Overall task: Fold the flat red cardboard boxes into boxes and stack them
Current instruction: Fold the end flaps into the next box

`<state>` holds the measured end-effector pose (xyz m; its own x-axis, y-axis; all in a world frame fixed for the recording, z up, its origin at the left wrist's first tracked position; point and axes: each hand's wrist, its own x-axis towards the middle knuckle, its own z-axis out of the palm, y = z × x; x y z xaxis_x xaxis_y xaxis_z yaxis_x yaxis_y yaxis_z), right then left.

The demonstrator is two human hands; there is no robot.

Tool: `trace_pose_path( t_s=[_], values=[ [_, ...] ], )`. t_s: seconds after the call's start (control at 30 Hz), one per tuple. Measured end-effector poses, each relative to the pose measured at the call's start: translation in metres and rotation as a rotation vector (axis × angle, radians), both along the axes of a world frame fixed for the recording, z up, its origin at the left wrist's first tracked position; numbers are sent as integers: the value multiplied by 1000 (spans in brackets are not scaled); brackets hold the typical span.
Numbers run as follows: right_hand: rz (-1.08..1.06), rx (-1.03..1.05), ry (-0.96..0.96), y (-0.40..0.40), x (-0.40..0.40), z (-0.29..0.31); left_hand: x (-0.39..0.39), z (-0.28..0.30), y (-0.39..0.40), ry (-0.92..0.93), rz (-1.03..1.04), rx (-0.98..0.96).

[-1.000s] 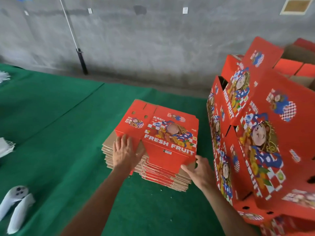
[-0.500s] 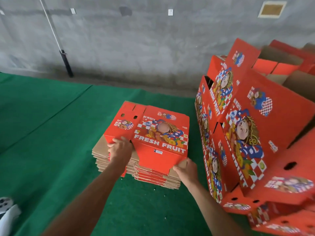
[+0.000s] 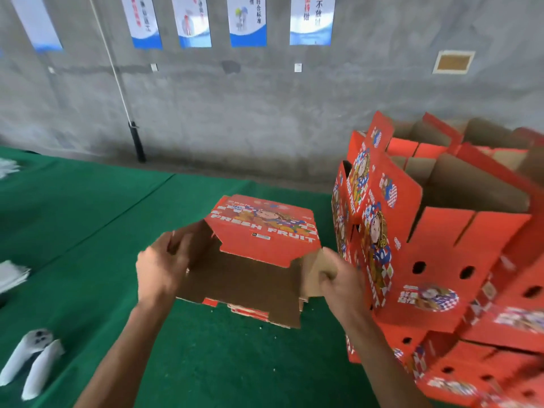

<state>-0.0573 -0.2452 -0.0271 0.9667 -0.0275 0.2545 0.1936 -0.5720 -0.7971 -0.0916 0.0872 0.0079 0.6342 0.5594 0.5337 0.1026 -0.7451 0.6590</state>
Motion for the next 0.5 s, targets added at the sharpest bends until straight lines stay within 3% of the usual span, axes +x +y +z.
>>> trace_pose_path(
  t_s=[0.1, 0.23, 0.5],
  values=[
    [-1, -91, -128, -17, -26, 41, -40, 21, -6, -101, -82, -24],
    [129, -168, -133, -50, -57, 82, -89, 49, -28, -150, -153, -38],
    [395, -269, 50, -140, -90, 120, -167, 100, -98, -106, -240, -166]
  ],
)
